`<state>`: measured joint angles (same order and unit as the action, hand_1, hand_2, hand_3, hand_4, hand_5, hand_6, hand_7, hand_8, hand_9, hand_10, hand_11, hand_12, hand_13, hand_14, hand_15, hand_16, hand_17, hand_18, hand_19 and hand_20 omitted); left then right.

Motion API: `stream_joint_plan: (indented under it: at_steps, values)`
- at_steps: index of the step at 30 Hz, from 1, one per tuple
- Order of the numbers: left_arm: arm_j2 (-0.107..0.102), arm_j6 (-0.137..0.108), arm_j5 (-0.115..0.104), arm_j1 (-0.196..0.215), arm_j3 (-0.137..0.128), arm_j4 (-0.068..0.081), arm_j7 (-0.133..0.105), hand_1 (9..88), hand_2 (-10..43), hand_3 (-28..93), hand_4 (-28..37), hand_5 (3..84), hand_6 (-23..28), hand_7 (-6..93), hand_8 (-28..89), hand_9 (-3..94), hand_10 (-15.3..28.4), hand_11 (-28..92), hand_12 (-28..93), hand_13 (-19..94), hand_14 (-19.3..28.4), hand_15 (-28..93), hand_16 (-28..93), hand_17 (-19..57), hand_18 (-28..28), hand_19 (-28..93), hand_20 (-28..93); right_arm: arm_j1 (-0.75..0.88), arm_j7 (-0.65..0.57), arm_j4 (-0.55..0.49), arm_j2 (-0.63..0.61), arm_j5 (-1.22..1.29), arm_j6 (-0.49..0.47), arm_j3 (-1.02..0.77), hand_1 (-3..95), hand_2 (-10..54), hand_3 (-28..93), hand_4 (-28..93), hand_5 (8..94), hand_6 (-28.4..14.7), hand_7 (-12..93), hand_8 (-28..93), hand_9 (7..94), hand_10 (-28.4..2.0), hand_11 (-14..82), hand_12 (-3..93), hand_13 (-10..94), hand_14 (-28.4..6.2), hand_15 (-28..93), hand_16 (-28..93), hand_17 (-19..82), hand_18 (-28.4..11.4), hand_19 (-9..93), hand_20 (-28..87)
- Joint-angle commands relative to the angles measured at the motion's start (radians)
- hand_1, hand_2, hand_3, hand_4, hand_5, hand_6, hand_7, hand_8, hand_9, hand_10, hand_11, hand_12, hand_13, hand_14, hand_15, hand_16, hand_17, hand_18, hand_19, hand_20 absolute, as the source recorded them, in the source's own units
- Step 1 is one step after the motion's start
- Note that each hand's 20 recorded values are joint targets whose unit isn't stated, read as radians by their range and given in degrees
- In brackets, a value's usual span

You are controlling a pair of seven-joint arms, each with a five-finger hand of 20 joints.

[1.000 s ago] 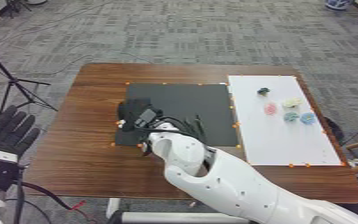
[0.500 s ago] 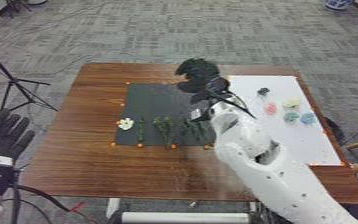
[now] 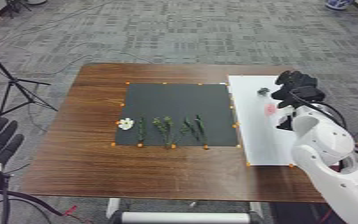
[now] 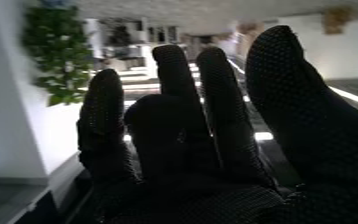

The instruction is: Arrange flowers

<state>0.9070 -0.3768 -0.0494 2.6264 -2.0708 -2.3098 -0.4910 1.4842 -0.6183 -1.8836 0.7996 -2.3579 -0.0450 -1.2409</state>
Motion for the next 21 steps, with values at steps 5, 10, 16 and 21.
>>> stream_joint_plan:
  at_steps: [5, 10, 16, 21]
  values:
    - [-0.003, 0.007, -0.006, 0.005, -0.006, -0.006, -0.014, 23.2, 19.6, 66, -28.3, 38.4, 8.5, 12.6, -7, 33.8, 14.2, 20, 14, 24, 13.4, 29, -2, -3.4, 10.5, 19, 13, 0.048, -0.059, 0.010, -0.011, -0.001, -0.181, -0.037, 50.7, -9.5, 77, -28, 59.9, -5.2, 14, -11, 58.2, -15.3, 14.3, 15.0, 66, -12.0, 80, 30, 28, -25.1, 77, 38]
    - [0.000, 0.010, -0.003, 0.004, -0.007, -0.006, -0.012, 23.1, 19.6, 66, -28.3, 38.3, 8.5, 12.7, -7, 33.7, 14.2, 20, 14, 24, 13.4, 29, -2, -3.4, 10.5, 19, 13, 0.039, -0.074, 0.028, -0.006, 0.010, -0.232, -0.026, 52.0, -9.5, 78, -28, 60.5, -4.8, 14, -11, 57.4, -14.7, 13.9, 14.9, 66, -12.0, 80, 30, 28, -25.2, 77, 38]
    - [-0.002, 0.011, -0.010, 0.013, -0.008, -0.008, -0.028, 23.2, 19.6, 66, -28.3, 38.3, 8.6, 12.7, -7, 33.8, 14.2, 20, 14, 24, 13.4, 29, -2, -3.4, 10.5, 19, 13, 0.015, -0.065, 0.083, 0.000, -0.026, -0.224, 0.006, 52.0, -9.5, 77, -28, 59.7, -4.9, 13, -11, 55.4, -15.3, 12.0, 14.3, 66, -12.0, 79, 30, 27, -25.2, 77, 38]
    - [-0.004, 0.010, -0.009, 0.001, -0.001, -0.005, -0.022, 23.2, 19.6, 66, -28.3, 38.3, 8.6, 12.6, -7, 33.4, 14.1, 20, 14, 24, 13.4, 29, -2, -3.4, 10.5, 19, 13, -0.008, -0.057, 0.152, 0.009, -0.028, -0.238, 0.031, 53.0, -9.5, 78, -28, 59.7, -4.3, 14, -11, 55.1, -15.1, 11.9, 14.4, 66, -11.6, 79, 30, 28, -24.8, 77, 37]
